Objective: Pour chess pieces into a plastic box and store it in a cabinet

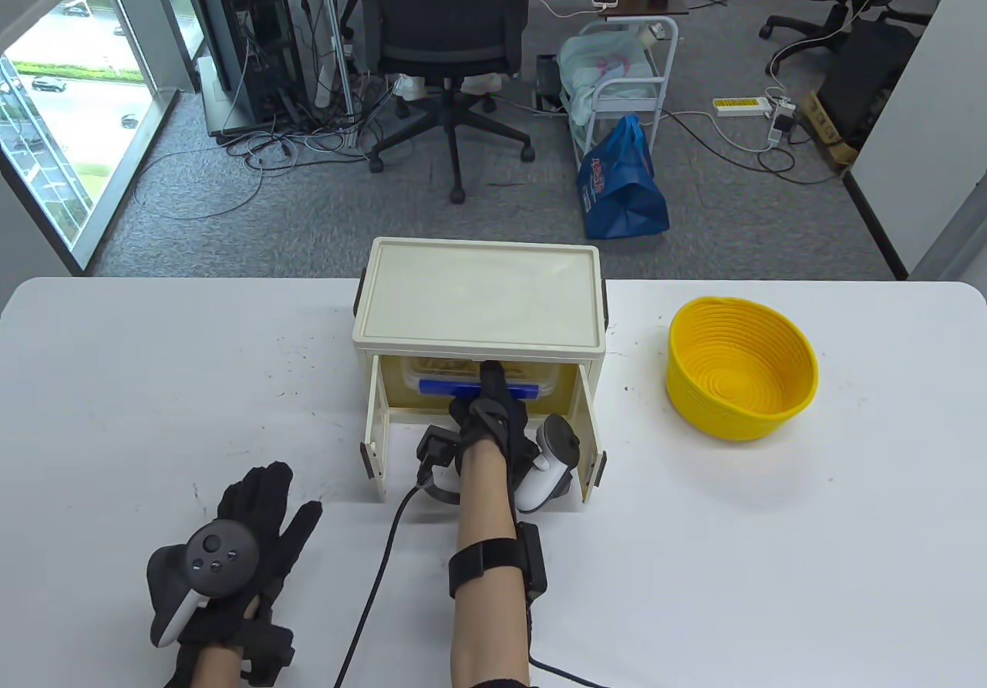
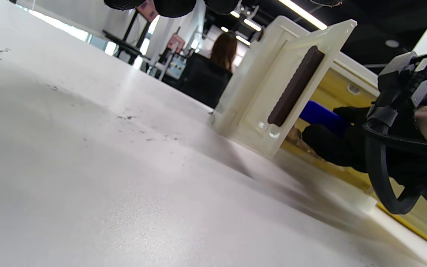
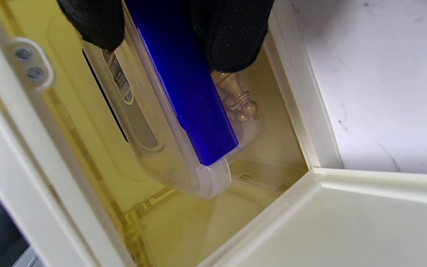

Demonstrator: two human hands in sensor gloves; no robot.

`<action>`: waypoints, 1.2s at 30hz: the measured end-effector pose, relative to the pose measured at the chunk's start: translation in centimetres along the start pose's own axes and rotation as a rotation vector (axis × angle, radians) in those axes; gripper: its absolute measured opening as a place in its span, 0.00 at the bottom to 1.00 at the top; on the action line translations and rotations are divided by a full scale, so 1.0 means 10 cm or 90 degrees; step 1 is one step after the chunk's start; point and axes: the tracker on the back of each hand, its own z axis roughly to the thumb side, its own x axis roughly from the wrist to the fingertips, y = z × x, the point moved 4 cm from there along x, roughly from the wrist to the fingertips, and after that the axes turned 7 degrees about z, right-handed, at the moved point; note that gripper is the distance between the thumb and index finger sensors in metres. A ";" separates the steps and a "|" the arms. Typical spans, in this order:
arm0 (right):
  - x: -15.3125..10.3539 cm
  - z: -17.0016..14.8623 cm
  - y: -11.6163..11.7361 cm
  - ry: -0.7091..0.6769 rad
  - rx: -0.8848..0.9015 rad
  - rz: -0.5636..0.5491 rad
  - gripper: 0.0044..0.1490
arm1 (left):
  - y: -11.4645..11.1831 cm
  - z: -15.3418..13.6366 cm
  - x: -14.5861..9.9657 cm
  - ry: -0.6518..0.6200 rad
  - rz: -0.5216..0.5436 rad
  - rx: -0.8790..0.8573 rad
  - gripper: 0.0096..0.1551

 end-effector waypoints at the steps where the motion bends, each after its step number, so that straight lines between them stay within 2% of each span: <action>1: 0.02 0.00 0.01 -0.002 -0.003 -0.005 0.47 | 0.00 0.00 0.00 0.000 -0.001 0.003 0.48; 12: 0.14 0.04 0.05 0.020 -0.035 -0.046 0.47 | 0.01 0.07 -0.01 -0.016 0.003 0.020 0.48; 19: 0.20 -0.01 0.01 0.025 -0.038 -0.041 0.47 | 0.01 0.06 -0.01 -0.019 0.004 0.019 0.48; 30: 0.16 0.01 0.01 0.000 -0.061 -0.043 0.48 | 0.01 0.05 -0.02 -0.014 -0.003 0.020 0.48; 36: 0.09 0.03 0.05 -0.027 -0.072 -0.007 0.52 | 0.04 0.03 -0.01 -0.012 0.005 0.004 0.48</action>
